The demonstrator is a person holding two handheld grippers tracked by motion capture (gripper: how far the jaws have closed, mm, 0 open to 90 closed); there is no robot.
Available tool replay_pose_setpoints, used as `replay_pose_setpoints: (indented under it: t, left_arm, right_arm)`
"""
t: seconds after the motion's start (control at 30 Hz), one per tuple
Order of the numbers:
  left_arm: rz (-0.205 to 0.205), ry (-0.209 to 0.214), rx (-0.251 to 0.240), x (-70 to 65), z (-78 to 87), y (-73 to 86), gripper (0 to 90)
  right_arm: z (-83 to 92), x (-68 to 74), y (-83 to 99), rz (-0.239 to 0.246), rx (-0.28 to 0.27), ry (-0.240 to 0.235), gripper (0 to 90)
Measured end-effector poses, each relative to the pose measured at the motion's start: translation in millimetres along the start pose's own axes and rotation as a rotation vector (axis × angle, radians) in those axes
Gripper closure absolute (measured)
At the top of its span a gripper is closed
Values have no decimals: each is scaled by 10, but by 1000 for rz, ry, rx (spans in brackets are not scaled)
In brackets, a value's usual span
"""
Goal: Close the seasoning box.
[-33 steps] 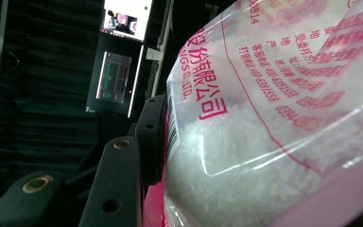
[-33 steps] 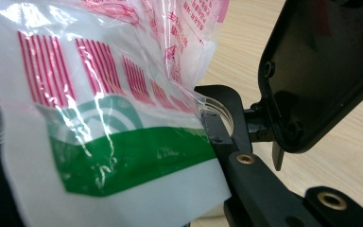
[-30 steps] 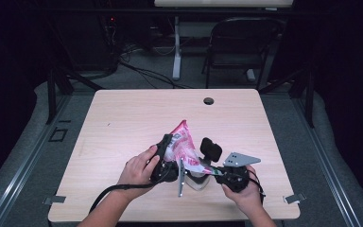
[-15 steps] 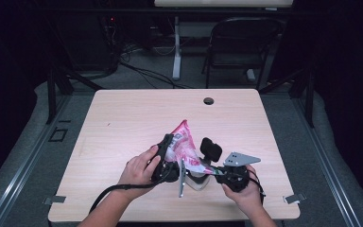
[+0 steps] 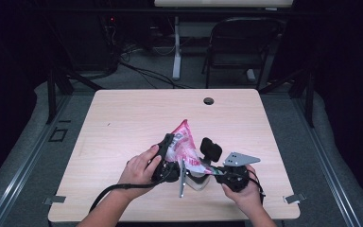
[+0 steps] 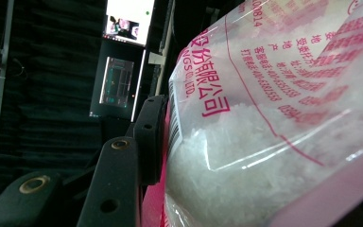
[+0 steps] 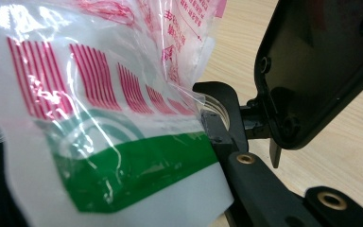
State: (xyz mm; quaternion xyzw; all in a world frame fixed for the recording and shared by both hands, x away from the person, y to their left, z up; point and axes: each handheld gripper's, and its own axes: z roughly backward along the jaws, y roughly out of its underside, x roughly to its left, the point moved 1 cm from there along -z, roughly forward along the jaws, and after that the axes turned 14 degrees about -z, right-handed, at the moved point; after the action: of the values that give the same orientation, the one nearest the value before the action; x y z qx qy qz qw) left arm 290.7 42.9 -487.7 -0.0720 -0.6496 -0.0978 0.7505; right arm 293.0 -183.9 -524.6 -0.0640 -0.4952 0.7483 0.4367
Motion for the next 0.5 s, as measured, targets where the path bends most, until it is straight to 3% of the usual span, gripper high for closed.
replay_pose_setpoints:
  t: [0.5]
  left_arm:
    - [-7, -6, -6, 19, 12, -23, 608]
  right_arm:
    - [4, -6, 1, -4, 2, 5, 897]
